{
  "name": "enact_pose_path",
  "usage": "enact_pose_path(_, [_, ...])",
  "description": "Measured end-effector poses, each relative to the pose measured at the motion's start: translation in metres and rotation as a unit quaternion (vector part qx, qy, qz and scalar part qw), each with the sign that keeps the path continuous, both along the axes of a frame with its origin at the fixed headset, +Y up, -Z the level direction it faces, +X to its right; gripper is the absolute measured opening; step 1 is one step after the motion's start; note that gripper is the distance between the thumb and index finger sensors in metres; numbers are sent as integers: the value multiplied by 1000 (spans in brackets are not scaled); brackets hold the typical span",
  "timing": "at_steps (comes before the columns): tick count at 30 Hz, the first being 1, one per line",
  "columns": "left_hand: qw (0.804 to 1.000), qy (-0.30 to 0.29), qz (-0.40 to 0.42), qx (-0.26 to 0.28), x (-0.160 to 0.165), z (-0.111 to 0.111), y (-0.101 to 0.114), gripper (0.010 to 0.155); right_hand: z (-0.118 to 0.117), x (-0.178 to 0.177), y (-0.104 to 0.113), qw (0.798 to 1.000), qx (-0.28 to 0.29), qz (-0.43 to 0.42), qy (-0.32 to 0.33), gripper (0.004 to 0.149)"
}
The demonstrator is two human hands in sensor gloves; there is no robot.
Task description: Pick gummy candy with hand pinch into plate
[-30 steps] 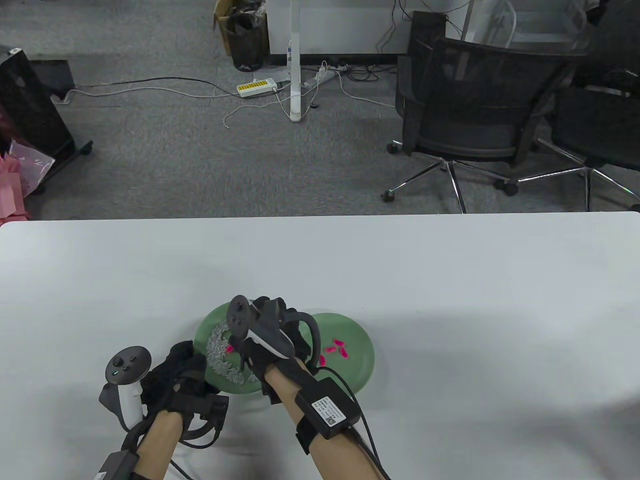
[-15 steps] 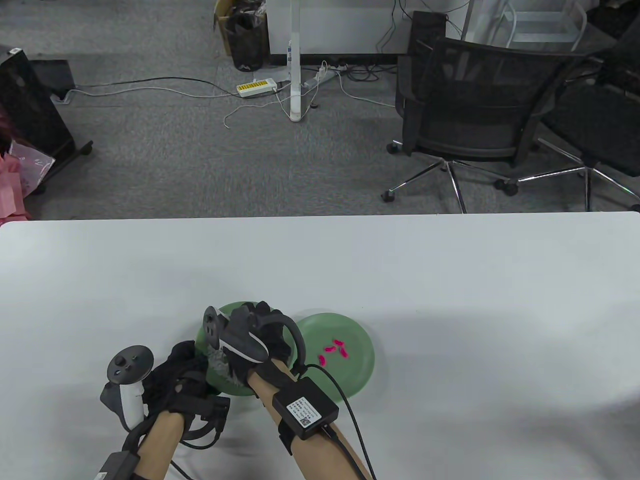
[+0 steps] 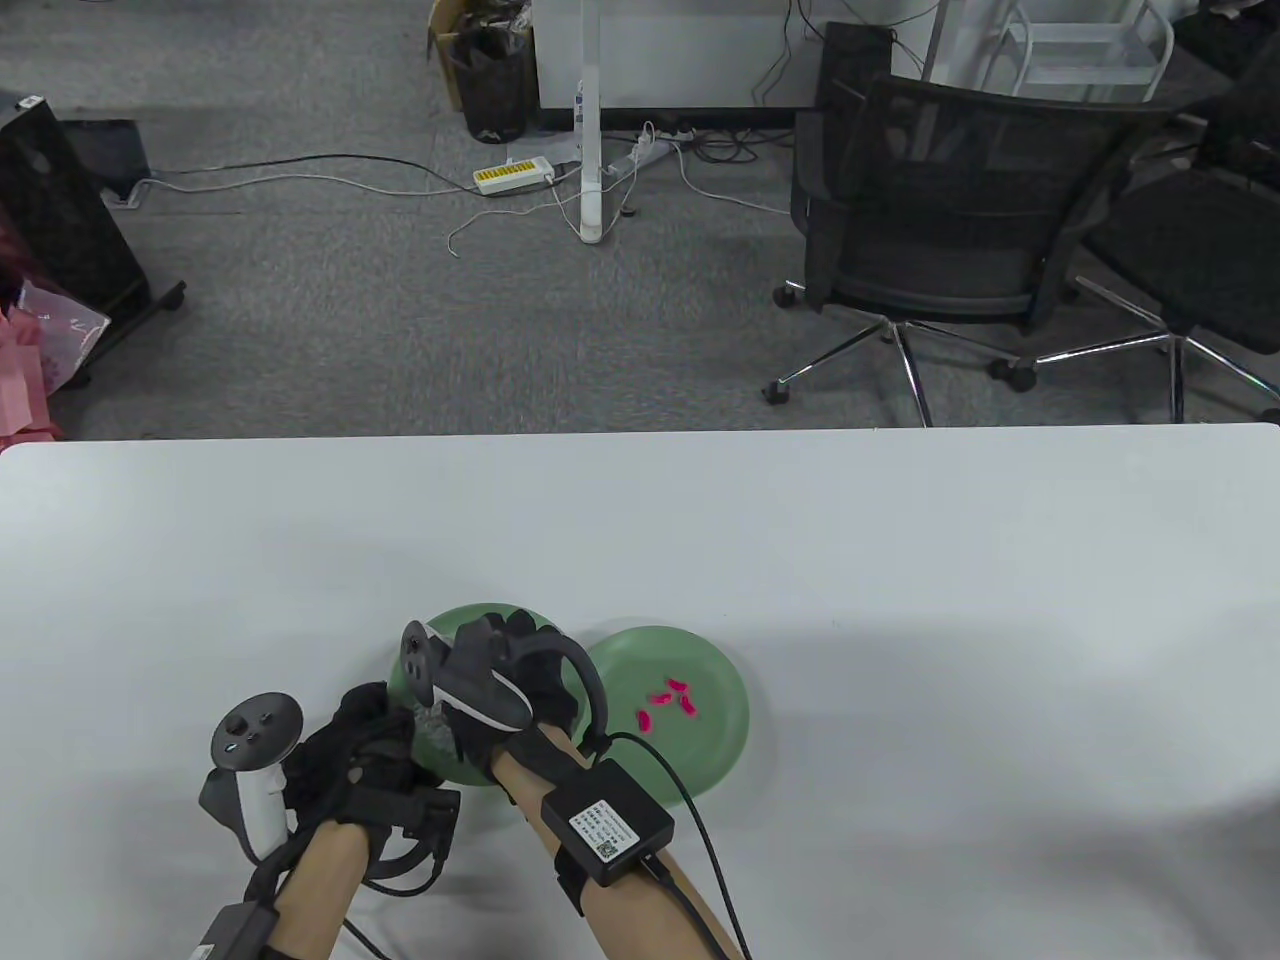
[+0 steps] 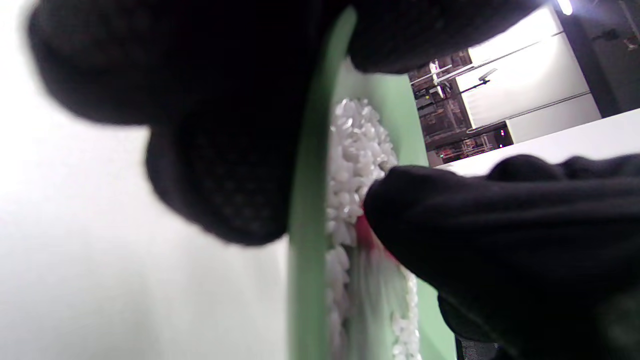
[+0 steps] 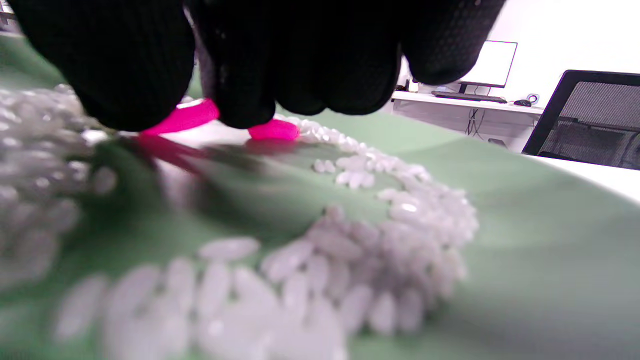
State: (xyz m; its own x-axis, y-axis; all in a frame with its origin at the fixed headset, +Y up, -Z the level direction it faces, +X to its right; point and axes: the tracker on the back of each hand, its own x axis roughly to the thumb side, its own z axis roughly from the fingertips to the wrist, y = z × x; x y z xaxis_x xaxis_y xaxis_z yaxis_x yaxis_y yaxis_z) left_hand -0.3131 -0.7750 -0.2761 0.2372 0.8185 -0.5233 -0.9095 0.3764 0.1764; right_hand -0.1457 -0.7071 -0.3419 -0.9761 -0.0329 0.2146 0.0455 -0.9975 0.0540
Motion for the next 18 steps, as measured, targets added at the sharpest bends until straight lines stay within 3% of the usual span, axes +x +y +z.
enact_pose_path(11, [1000,-3,-6,2,-2,-1,-3,56,-4,3,-1,999,-28,-25,0,45])
enact_pose_path(18, [1000,-5,-14,4,0,-1,-2,55,-4,13,6,999,-10,-50,6,44])
